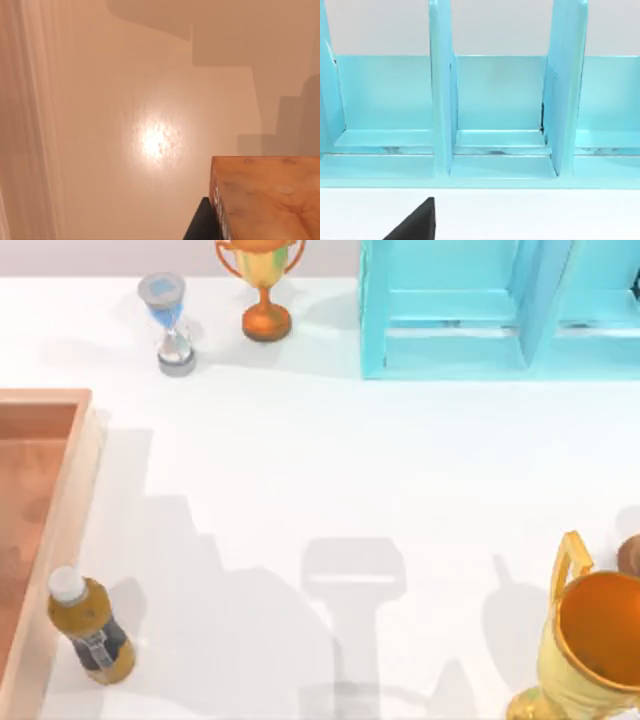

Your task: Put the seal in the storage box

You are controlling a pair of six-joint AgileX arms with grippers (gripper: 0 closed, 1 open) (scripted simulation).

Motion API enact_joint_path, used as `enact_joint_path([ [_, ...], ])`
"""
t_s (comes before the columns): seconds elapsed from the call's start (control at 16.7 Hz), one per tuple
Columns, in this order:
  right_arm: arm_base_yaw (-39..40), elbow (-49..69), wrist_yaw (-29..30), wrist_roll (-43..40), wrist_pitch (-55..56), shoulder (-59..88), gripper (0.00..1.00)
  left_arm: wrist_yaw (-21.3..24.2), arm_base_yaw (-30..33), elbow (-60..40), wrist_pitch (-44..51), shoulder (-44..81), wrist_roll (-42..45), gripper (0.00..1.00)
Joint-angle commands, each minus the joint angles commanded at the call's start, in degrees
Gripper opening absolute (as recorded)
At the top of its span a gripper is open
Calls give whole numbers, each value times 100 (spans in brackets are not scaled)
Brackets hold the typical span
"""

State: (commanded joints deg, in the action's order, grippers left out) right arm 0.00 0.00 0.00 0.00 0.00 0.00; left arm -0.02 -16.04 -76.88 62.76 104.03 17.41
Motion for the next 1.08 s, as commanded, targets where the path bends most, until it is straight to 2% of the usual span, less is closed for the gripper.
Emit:
enact_joint_path([
  [0.78, 0, 0, 0, 0, 0, 0, 100, 0, 0, 0, 0, 0, 0, 98],
  [1.08, 0, 0, 0, 0, 0, 0, 100, 0, 0, 0, 0, 0, 0, 100],
])
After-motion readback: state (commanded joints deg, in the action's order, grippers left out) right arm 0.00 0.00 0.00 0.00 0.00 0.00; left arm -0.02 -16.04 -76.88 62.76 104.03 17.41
